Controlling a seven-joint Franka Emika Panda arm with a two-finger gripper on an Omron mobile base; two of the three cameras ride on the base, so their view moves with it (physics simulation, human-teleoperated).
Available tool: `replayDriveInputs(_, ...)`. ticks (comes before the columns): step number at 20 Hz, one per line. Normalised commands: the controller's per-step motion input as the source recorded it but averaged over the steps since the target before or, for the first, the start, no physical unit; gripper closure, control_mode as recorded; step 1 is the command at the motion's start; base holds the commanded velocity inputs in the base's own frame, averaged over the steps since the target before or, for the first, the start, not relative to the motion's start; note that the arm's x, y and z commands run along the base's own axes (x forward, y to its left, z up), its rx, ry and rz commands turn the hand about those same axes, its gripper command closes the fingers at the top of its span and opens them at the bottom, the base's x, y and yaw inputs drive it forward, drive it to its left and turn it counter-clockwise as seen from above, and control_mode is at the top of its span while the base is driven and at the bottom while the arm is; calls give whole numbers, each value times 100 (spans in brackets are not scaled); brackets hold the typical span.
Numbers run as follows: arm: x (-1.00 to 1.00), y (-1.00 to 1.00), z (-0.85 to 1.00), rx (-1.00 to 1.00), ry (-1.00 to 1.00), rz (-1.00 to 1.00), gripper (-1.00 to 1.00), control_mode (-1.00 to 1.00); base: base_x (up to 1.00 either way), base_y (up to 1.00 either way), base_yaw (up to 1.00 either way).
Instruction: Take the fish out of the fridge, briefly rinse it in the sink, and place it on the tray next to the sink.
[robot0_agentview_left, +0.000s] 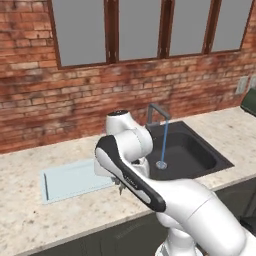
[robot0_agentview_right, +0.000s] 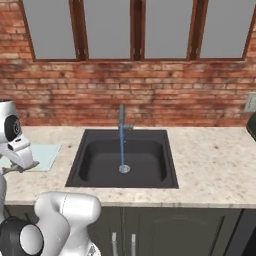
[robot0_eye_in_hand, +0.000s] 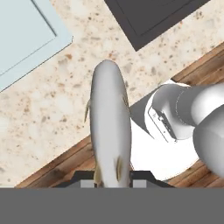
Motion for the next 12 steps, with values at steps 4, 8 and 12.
replayDriveInputs(4, 62, 8, -6, 0, -1, -3, 100, -100, 19, 14, -5)
replayDriveInputs(8, 100, 29, -11, 0, 0, -11, 100, -100, 0, 0, 0)
replayDriveInputs(12, 100, 51, -4, 2, 0, -16, 100, -100, 0, 0, 0)
